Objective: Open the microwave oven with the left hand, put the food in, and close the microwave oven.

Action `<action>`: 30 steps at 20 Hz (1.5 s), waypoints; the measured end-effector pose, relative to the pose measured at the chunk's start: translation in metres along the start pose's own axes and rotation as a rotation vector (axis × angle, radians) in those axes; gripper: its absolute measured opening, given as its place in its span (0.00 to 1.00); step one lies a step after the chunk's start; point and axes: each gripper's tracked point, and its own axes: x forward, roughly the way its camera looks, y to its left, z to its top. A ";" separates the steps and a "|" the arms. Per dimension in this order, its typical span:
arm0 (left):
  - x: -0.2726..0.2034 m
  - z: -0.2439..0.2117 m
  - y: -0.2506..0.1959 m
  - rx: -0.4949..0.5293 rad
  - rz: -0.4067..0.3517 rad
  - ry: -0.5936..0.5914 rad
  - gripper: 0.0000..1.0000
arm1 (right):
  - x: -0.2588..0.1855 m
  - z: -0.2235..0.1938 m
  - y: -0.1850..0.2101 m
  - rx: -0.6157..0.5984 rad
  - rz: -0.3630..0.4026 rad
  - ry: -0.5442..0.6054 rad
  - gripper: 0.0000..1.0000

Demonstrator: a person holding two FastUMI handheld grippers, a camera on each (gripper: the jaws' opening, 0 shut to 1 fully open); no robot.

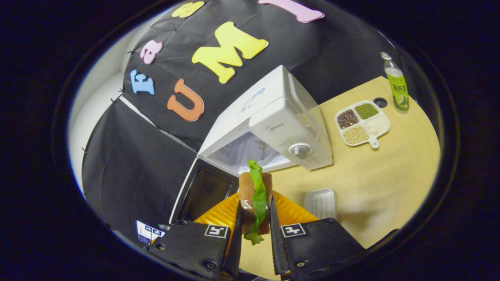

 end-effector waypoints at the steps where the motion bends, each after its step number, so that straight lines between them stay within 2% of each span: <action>1: 0.000 -0.001 0.006 -0.005 -0.005 0.006 0.97 | 0.012 0.001 0.012 0.014 0.013 -0.035 0.36; 2: 0.001 -0.002 0.013 0.000 -0.001 0.009 0.97 | 0.024 0.002 0.020 0.025 0.018 -0.071 0.28; 3: 0.002 -0.002 0.019 0.008 0.001 0.010 0.96 | 0.037 0.004 0.028 0.033 0.026 -0.108 0.36; 7: 0.006 -0.003 0.040 0.045 0.003 0.020 0.97 | 0.101 0.000 0.050 0.076 0.023 -0.206 0.36; 11: 0.010 0.002 0.054 0.040 0.015 0.002 0.97 | 0.161 0.008 0.050 0.158 -0.022 -0.367 0.36; 16: 0.015 0.001 0.064 0.024 0.031 0.004 0.97 | 0.216 0.018 0.030 0.205 -0.161 -0.534 0.36; 19: 0.016 -0.005 0.072 0.029 0.047 0.020 0.97 | 0.247 0.025 0.032 0.244 -0.166 -0.584 0.36; 22: 0.016 -0.013 0.076 0.032 0.057 0.046 0.97 | 0.273 0.026 0.025 0.204 -0.204 -0.612 0.36; 24: 0.018 -0.016 0.077 0.044 0.059 0.055 0.96 | 0.282 0.027 0.024 0.195 -0.195 -0.618 0.36; 26: 0.021 -0.022 0.079 0.053 0.062 0.066 0.96 | 0.286 0.028 0.016 0.153 -0.229 -0.624 0.36; 27: 0.022 -0.025 0.078 0.047 0.054 0.067 0.97 | 0.288 0.027 0.013 0.121 -0.251 -0.614 0.29; 28: 0.023 -0.025 0.077 0.043 0.048 0.064 0.97 | 0.287 0.027 0.010 0.063 -0.291 -0.612 0.41; 29: 0.025 -0.024 0.076 0.039 0.044 0.065 0.97 | 0.284 0.029 0.005 -0.024 -0.347 -0.609 0.34; 30: 0.027 -0.023 0.077 0.037 0.042 0.063 0.97 | 0.281 0.031 0.006 -0.109 -0.379 -0.606 0.41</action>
